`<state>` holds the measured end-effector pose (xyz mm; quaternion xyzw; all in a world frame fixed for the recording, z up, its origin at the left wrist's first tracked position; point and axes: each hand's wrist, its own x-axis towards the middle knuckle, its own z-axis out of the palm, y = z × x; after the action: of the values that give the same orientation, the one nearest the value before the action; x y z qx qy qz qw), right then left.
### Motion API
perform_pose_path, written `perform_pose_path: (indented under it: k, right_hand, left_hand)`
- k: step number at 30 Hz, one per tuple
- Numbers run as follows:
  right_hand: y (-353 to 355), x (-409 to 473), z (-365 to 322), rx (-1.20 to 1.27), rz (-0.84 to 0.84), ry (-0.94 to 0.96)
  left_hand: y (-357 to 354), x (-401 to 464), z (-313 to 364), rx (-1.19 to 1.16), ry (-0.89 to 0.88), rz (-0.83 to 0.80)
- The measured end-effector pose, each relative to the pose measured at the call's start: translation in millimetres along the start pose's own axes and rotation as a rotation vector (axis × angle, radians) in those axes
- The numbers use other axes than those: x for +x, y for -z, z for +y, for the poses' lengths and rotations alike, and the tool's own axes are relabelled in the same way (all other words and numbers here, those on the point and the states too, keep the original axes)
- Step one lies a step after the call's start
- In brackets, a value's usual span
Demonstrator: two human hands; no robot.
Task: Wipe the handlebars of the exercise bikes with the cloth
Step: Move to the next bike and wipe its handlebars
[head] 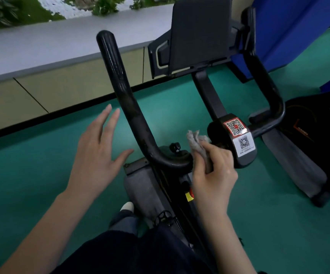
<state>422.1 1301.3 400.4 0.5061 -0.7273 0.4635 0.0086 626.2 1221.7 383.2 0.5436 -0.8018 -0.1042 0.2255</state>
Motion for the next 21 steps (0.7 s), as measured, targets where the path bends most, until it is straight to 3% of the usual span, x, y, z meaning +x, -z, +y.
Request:
perform_pose_path:
  k: [4,7,14,21]
  right_hand:
    - [-0.4,-4.9,-6.0,0.043,-0.030,0.000]
    - [7.5,8.0,3.9,-0.004,0.040,-0.012]
    - [7.6,10.2,11.5,-0.061,0.063,-0.069]
    - [6.5,-1.0,-10.3,-0.033,-0.104,0.006]
  left_hand:
    - [6.0,18.8,3.6,0.010,-0.117,0.014]
    - [3.9,27.2,6.1,0.021,-0.209,0.001]
    - [2.6,32.5,2.1,-0.020,-0.277,-0.037]
    - [0.3,39.5,-0.2,-0.046,-0.305,-0.046]
